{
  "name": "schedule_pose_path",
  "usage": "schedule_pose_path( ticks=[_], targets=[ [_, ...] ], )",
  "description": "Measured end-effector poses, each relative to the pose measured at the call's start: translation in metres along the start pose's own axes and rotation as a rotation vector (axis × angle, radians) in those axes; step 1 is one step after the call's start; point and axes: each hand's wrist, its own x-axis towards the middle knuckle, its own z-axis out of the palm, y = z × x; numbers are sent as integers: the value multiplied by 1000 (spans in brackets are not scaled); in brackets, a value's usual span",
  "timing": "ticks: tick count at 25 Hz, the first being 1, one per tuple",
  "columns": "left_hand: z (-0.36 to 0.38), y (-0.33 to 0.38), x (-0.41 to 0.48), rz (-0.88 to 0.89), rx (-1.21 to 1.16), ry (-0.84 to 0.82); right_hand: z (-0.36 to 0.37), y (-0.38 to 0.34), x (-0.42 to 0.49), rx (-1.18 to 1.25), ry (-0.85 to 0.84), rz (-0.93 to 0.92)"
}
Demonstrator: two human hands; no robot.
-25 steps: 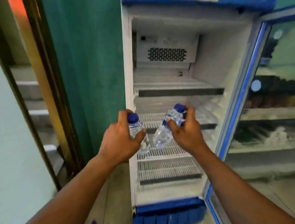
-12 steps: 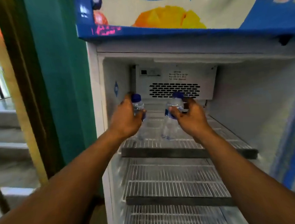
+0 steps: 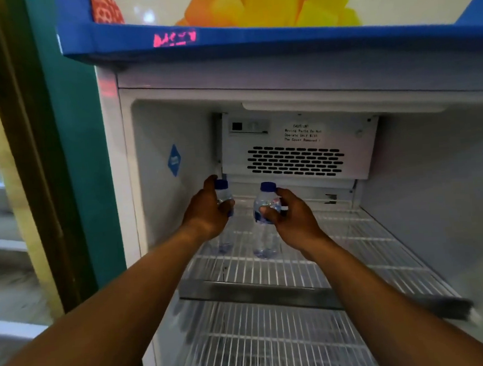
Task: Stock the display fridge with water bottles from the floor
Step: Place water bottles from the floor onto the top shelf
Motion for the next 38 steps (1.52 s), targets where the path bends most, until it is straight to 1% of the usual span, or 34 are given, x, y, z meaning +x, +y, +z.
schedule_pose_path(
  ticks=[4,8,10,12,15,18,20,24,29,33,38],
  targets=[
    [10,-17,-2,-56,-99,43,0,16,5,8,-16,6],
    [22,-50,-21,-208,-102,-47,-1,38,3,-51,-178,83],
    [24,-55,-22,-244,-95,-24,-1,44,6,-44,-222,110],
    [23,-52,-15,-239,-92,27,-1,45,12,-62,-232,99],
    [26,-50,-2,-262,-1,37,1,45,16,-67,-216,80],
    [32,-54,6,-274,47,91,7,50,16,-52,-166,76],
    [36,-55,10,-247,66,120,10,55,16,-45,-138,84],
    [39,-55,10,-216,129,124,12,61,16,-61,-123,73],
    [36,-57,13,-195,115,103,12,64,16,-101,-175,59],
    [37,-59,12,-212,100,110,12,65,14,-115,-163,33],
    [38,-57,9,-225,150,108,16,63,15,-160,-127,29]
  ],
)
